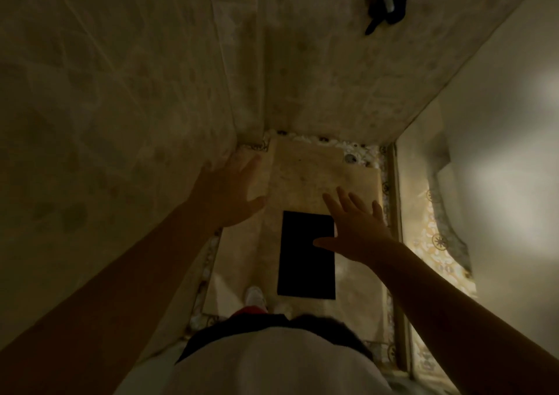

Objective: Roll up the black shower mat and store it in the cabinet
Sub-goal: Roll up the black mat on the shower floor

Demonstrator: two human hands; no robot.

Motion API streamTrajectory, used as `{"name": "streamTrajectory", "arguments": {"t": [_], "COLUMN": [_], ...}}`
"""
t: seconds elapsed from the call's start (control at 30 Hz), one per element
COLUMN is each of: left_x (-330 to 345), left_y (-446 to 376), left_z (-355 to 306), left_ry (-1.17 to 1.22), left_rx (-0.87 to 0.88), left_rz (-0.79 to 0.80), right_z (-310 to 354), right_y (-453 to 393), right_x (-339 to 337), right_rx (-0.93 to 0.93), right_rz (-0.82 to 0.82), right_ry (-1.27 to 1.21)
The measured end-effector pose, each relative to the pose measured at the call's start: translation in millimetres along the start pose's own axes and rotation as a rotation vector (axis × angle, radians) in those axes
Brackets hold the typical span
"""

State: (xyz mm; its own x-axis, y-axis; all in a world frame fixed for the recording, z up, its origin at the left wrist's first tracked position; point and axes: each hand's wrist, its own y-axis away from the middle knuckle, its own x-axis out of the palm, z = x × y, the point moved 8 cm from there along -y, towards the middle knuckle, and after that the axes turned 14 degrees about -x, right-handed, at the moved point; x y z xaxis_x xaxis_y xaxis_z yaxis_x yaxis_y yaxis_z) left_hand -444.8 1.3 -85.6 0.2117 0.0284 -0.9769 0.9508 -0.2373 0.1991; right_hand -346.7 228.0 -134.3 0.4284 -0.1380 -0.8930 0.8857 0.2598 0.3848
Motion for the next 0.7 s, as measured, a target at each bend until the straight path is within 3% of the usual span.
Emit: {"name": "streamTrajectory", "arguments": {"t": [0.5, 0.7], "left_x": [-25.7, -34.5], "left_y": [-190.4, -285.2], "left_z": [14.5, -23.9], "left_ry": [-0.096, -0.131], "left_rx": [0.139, 0.255], "left_rz": [-0.051, 0.057], "right_z": [-59.3, -120.5], "right_y": [-161.0, -226.9], "right_x": [-45.1, -67.8], "right_rx": [0.077, 0.181], "right_rz": [0.001, 0.015], "right_ry": [-0.069, -0.122]}}
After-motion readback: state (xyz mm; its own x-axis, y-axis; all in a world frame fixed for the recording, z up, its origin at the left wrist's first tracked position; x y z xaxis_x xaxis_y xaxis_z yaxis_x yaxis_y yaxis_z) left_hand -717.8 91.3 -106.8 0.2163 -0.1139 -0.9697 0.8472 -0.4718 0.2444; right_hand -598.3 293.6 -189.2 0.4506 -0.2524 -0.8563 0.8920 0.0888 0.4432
